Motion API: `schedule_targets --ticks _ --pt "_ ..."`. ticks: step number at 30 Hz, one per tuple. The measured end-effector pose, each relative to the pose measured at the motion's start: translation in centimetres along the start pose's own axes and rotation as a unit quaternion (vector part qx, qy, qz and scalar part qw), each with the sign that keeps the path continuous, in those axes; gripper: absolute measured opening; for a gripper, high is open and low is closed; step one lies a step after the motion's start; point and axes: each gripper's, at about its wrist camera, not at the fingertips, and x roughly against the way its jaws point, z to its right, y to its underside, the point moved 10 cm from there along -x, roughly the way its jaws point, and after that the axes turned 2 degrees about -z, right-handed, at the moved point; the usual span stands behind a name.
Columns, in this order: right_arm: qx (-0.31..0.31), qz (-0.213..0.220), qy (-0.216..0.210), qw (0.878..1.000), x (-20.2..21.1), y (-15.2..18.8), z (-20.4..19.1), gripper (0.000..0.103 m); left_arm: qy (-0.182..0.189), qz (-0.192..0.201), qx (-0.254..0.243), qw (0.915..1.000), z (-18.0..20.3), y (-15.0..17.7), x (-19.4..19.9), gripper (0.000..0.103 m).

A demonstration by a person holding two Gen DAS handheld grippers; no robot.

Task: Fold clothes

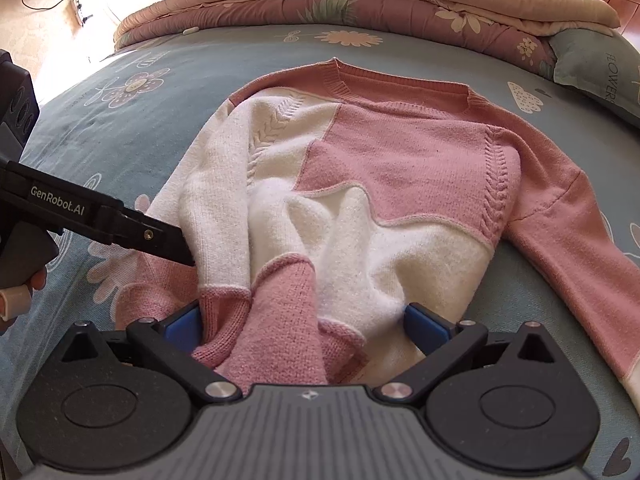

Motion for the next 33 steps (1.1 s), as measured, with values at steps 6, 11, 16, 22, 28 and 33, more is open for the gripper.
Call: schedule_targets --ticks 6,11,16,22,28,33 --pt "-0.004 -0.001 -0.003 1.0 0.0 0.1 0.0 0.103 0.088 0.003 0.073 0.9935 -0.3 -0.2 0.6 0.101" --pt "-0.005 -0.001 -0.005 1.0 0.0 0.1 0.0 0.103 0.133 0.002 0.106 0.9854 0.2 -0.1 -0.5 0.094" --pt "-0.013 -0.003 -0.018 1.0 -0.2 0.1 0.2 0.103 0.147 -0.004 0.14 0.9792 -1.8 1.1 0.1 0.057" --pt "-0.015 -0.003 -0.02 1.0 -0.4 0.1 0.2 0.103 0.158 0.007 0.189 0.9691 -3.6 0.4 -1.0 0.034" --pt "-0.015 -0.001 -0.018 1.0 -0.5 0.1 0.2 0.103 0.157 -0.005 0.176 0.9718 -2.0 -1.1 -2.9 0.034" --pt "-0.017 -0.002 -0.022 1.0 -0.4 0.1 0.3 0.103 0.157 -0.009 0.17 0.9728 -1.7 -0.3 -2.7 0.034"
